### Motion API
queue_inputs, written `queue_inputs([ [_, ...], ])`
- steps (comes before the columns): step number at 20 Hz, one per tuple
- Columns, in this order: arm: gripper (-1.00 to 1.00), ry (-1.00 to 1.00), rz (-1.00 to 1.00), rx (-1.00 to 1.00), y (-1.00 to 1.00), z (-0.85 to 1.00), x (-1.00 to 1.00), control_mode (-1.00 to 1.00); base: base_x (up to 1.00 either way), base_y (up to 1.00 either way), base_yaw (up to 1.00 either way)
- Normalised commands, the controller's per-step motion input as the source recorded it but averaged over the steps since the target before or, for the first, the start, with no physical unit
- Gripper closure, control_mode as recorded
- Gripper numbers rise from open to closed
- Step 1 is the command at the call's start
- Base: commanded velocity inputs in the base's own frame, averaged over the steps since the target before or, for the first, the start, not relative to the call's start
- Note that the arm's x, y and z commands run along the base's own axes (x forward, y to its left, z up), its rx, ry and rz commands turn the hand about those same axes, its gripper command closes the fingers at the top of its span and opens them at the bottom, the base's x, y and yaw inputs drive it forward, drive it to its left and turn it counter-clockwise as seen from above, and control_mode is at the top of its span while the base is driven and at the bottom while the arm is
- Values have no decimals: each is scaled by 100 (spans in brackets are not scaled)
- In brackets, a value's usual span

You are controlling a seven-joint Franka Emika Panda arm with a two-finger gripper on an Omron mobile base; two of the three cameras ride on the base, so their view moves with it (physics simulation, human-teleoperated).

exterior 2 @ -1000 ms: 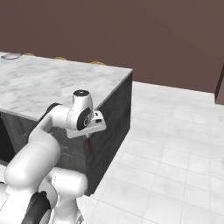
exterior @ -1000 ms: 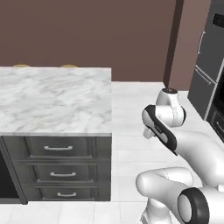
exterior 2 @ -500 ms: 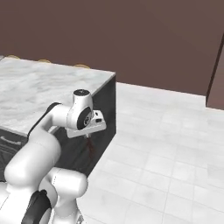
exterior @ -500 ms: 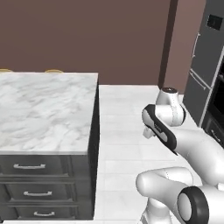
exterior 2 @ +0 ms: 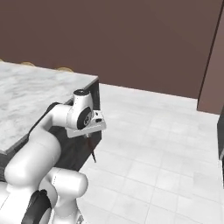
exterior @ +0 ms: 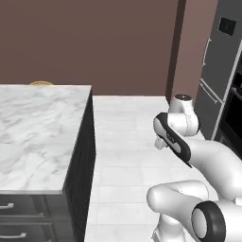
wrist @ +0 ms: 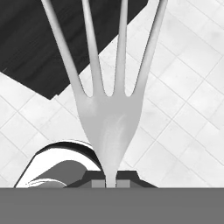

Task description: Take the fork and place it on the left side of the plate. Then take the spoon and place it on the right side of the plate. Make sure they're directly next to the plate.

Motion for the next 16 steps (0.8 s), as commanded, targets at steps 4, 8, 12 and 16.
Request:
queue_inputs([
  [4,100,0,0,0,0,0,0,100,54,-56,0],
  [8,100,0,0,0,0,0,0,100,62,-48,0],
  [12,100,0,0,0,0,0,0,100,69,-42,0],
  [16,100,0,0,0,0,0,0,100,71,-34,0],
])
